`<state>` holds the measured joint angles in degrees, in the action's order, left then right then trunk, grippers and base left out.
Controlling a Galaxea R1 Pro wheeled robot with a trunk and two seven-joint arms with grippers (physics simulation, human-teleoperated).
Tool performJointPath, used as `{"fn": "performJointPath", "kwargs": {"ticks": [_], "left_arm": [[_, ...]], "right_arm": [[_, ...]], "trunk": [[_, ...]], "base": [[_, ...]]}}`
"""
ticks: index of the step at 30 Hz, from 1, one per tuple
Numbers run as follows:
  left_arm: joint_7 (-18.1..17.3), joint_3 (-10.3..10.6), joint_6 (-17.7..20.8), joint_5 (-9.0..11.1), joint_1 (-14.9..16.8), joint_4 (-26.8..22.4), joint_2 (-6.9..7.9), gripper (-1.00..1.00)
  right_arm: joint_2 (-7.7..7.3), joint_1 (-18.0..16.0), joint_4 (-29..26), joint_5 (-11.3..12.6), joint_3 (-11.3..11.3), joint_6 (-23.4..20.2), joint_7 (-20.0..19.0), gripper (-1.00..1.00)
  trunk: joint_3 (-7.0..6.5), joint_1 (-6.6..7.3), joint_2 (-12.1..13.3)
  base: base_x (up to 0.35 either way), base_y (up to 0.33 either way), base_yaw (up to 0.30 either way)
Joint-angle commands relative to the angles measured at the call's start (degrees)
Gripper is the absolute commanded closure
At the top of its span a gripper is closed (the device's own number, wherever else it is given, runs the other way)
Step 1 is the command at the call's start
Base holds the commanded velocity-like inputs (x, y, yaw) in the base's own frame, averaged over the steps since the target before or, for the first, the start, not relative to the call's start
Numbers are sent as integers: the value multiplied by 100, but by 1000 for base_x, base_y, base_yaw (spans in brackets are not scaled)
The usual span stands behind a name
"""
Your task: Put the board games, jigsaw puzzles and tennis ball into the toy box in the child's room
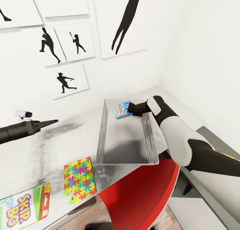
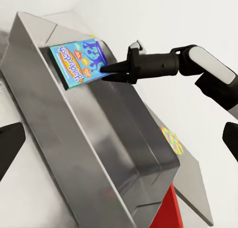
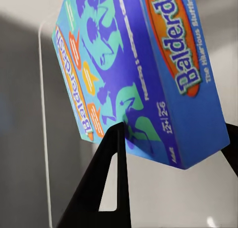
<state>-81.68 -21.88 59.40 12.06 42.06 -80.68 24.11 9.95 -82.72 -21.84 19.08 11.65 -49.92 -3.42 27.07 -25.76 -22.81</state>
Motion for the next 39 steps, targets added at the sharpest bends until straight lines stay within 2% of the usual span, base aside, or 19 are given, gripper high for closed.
{"fn": "performJointPath", "kwargs": {"ticks": [1,5,7,10,20,25,39], "left_arm": [[-15,-5,60,7,4,0,6,-100],[-74,-175,60,7,10,0,46,-100],[-292,-356,60,7,12,0,143,-100],[-510,-436,60,7,16,0,214,-100],[-637,-495,60,7,21,0,251,-100],[-639,-632,60,7,21,0,252,-100],[-646,-659,60,7,19,0,248,-100]], "right_arm": [[5,-6,-5,-53,47,-27,-36,100],[5,-7,-5,-53,41,-27,-36,100],[5,-7,-5,-53,40,-27,-36,100],[5,-7,-5,-53,39,-27,-36,100],[5,-8,-116,-56,36,-27,-36,100],[5,-7,-165,-53,24,-66,-36,100],[5,-14,-172,18,21,-39,-36,100]], "trunk": [[19,-3,-10],[57,-3,-10],[76,-3,-10],[104,-3,-10],[166,-3,-10],[168,-3,-10],[178,-3,-10]], "base": [[0,0,0],[0,0,0],[0,0,0],[0,0,0],[0,0,0],[0,0,0],[0,0,0]]}}
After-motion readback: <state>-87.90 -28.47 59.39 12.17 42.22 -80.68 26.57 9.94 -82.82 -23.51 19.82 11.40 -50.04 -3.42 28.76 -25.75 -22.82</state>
